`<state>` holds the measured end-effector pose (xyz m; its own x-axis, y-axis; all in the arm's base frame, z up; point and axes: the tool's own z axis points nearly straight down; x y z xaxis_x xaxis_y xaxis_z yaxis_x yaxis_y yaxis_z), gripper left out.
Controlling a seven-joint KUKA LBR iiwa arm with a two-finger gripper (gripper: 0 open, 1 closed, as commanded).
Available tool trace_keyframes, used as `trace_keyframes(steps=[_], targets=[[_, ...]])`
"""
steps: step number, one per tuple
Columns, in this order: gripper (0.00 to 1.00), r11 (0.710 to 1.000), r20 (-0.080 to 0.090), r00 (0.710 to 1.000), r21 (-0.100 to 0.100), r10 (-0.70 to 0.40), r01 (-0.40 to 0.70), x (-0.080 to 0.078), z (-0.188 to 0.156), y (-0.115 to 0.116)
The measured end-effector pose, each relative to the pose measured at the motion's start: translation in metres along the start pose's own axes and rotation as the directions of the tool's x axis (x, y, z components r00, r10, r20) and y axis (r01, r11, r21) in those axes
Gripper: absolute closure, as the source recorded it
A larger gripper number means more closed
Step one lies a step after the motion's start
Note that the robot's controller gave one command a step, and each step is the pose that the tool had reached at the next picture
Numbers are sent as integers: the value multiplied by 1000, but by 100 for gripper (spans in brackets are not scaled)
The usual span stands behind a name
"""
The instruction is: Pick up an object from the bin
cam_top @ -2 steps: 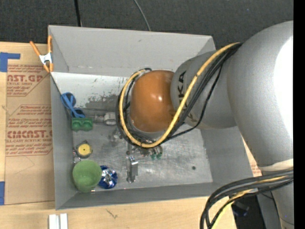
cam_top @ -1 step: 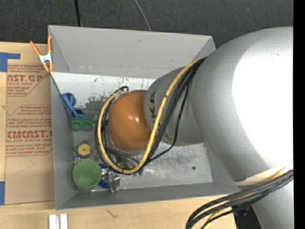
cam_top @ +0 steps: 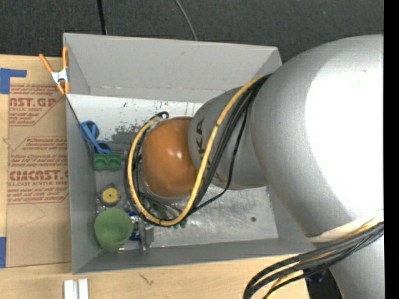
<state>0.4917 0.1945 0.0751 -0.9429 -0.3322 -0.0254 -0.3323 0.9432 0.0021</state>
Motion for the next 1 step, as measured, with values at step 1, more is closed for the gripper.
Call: trace_keyframes(steps=[1], targets=[[100,969,-16,969,-3,-248,248,-9,-133,6]])
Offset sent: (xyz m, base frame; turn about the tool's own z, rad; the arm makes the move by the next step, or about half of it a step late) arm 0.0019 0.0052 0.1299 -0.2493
